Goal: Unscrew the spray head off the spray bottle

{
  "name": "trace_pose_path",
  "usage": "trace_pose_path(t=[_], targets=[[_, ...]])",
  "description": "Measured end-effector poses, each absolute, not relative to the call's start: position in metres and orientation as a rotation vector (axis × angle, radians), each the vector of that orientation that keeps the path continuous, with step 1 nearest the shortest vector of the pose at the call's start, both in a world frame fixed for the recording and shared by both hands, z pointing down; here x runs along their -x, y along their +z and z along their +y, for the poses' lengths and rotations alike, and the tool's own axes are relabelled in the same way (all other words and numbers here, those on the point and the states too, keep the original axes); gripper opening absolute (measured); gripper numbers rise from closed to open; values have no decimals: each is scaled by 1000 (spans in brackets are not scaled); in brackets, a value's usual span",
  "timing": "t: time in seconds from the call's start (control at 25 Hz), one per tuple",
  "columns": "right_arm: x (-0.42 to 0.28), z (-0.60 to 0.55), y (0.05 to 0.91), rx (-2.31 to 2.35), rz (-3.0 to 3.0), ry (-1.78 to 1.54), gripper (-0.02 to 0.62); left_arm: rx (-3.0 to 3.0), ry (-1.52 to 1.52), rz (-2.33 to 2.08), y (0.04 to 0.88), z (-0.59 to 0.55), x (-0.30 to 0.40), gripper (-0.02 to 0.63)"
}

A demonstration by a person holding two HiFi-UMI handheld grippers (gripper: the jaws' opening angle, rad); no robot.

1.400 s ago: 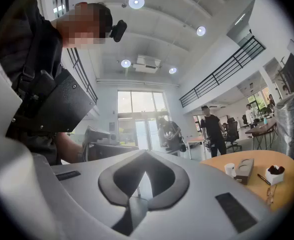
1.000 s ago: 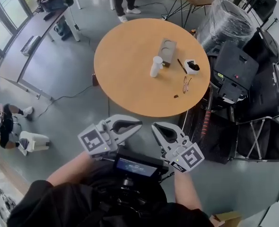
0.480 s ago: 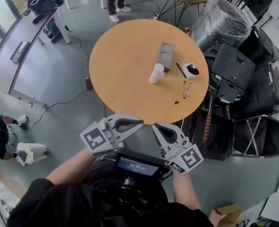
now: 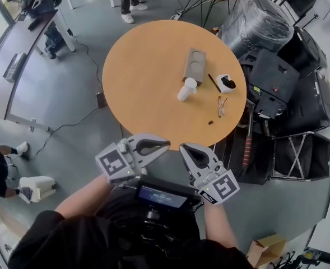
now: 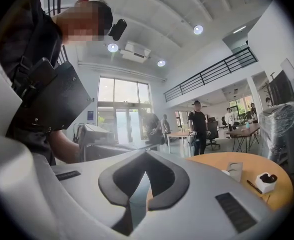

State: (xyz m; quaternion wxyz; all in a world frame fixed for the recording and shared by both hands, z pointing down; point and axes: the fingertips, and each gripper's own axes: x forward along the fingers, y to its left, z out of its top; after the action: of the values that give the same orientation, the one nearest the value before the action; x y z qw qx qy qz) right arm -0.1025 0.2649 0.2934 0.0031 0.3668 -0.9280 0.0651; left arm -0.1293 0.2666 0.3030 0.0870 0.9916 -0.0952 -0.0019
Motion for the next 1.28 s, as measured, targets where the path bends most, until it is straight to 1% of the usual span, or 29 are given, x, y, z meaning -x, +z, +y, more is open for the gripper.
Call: trace_pose_path(t=[0.24,0.52,0.68,0.88,1.28], targets=[[98,252,296,-1173,-2899,208,17,-2950,6,-305,307,251,126,23],[64,237,305,-1153,-2921,221,17,-2949,13,-338,315,233,95,23],[48,225,305,-1121,-2947,233,17,-2914,-39,-352,310,223,83,23],[14,206,308,-1067,-2980,231,17,-2931,-108,-400,305,206,50,23],[-48,173,314,-953,-3037,250,17,-2946,-81,-482,309,179,-12,23]])
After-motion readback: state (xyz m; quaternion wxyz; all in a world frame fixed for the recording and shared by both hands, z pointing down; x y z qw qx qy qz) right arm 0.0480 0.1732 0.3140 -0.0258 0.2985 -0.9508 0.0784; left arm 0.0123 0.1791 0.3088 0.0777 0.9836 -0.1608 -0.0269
